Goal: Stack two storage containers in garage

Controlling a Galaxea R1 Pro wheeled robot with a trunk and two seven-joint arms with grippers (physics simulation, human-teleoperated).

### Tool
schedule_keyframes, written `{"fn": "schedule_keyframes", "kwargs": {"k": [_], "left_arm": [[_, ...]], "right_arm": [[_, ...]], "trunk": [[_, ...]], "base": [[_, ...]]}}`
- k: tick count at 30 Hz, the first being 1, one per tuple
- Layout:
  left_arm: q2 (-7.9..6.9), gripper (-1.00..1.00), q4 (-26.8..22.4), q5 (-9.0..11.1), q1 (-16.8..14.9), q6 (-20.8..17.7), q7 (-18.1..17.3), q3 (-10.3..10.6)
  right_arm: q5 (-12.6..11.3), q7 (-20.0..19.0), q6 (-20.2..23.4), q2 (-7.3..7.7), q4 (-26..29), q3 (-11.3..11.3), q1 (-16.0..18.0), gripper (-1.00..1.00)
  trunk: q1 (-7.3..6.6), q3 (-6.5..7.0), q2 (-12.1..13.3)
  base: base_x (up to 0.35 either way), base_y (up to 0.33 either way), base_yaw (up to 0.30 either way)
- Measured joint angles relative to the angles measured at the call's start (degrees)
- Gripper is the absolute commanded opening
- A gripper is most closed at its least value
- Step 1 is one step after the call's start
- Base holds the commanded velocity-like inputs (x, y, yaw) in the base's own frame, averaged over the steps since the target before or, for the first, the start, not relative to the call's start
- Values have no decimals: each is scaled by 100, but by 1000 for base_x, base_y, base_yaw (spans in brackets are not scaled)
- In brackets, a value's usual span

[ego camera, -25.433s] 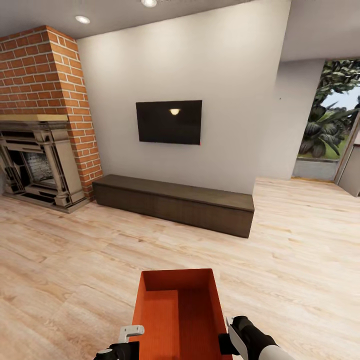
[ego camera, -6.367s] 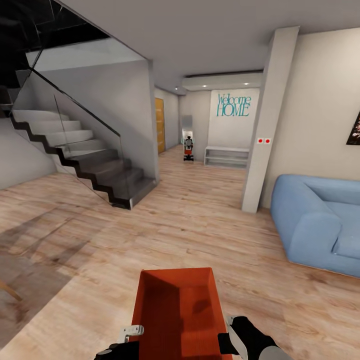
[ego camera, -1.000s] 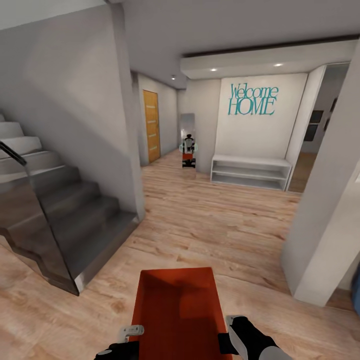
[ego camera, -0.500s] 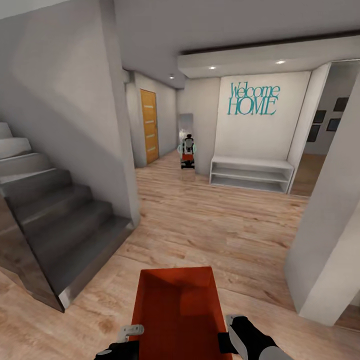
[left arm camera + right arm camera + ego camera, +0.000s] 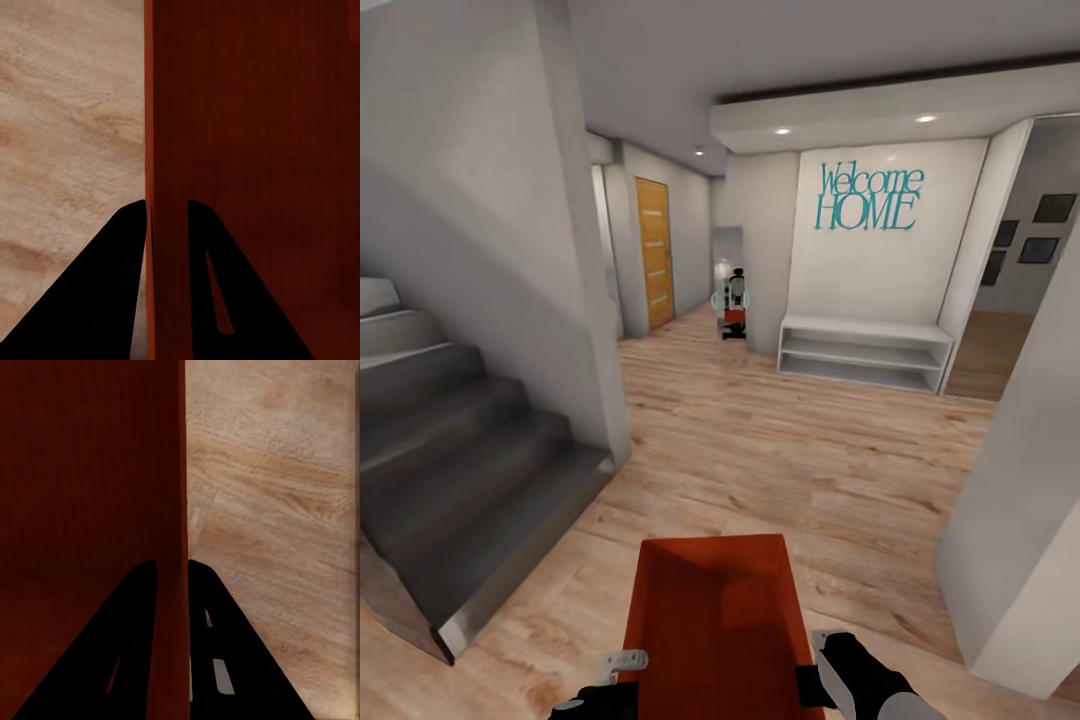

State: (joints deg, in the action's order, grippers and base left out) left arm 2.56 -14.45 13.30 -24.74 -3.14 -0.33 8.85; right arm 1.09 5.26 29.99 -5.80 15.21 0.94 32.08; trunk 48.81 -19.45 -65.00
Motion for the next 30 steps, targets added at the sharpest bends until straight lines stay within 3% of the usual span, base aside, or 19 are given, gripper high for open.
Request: {"fn": "schedule_keyframes", "kwargs": {"k": [30], "left_arm": [[0, -100, 0, 0, 0, 1, 0, 0]], "right_arm": [[-1, 0, -1, 0, 0, 0, 0, -100]], "trunk": [[0, 0, 0]], "base": [[339, -119, 0]]}}
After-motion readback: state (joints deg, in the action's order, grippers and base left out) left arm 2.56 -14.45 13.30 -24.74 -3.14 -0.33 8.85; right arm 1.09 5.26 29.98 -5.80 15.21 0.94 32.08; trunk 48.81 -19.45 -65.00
